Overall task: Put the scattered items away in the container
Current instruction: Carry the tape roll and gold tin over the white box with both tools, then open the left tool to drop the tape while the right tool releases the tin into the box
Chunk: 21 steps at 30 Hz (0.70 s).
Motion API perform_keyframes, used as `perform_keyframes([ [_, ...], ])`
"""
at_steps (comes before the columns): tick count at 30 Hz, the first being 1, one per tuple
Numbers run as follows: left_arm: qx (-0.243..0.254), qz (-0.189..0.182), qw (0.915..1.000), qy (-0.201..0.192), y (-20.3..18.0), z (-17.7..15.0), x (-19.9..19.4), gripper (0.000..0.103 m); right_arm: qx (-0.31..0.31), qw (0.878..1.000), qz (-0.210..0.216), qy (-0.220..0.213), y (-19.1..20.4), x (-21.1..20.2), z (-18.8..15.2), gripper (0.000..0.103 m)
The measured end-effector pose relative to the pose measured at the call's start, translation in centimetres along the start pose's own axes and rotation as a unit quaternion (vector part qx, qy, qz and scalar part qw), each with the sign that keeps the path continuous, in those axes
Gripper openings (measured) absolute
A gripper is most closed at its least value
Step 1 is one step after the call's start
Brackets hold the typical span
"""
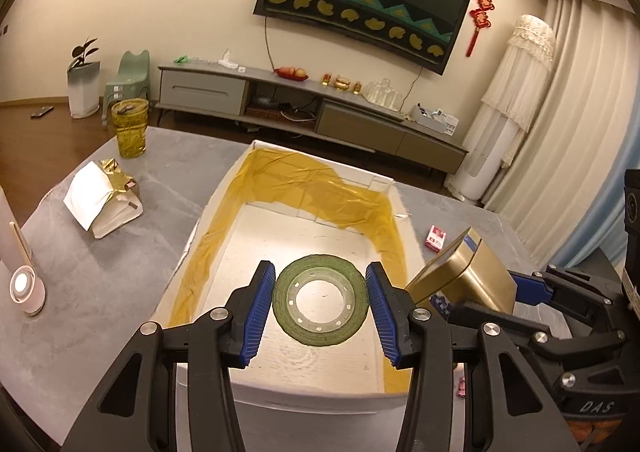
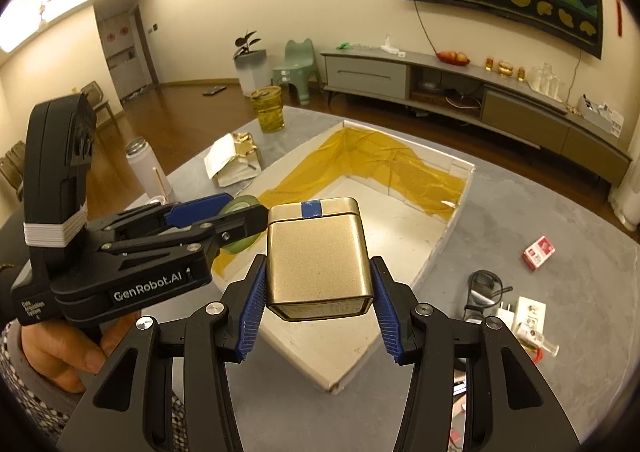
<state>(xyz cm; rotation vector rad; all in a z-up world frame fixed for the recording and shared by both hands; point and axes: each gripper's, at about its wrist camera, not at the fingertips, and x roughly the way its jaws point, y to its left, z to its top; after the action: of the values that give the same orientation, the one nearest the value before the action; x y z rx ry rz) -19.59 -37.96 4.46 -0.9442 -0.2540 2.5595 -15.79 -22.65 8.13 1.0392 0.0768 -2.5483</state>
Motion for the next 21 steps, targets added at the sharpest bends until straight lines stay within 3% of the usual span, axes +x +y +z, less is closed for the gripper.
perform_keyframes([
  [9, 0.004, -0.007, 0.9993, 0.036, 1.6, 0.8, 2.3, 0.048, 0.004, 0.999, -0.004, 0.034, -0.4, 3.8, 0.7, 0.053],
  [21, 0.036, 0.021, 0.9965, 0.073, 3.0, 0.4, 5.3, 0.048, -0.019, 0.996, -0.02, 0.088, -0.1, 8.3, 0.4, 0.053],
])
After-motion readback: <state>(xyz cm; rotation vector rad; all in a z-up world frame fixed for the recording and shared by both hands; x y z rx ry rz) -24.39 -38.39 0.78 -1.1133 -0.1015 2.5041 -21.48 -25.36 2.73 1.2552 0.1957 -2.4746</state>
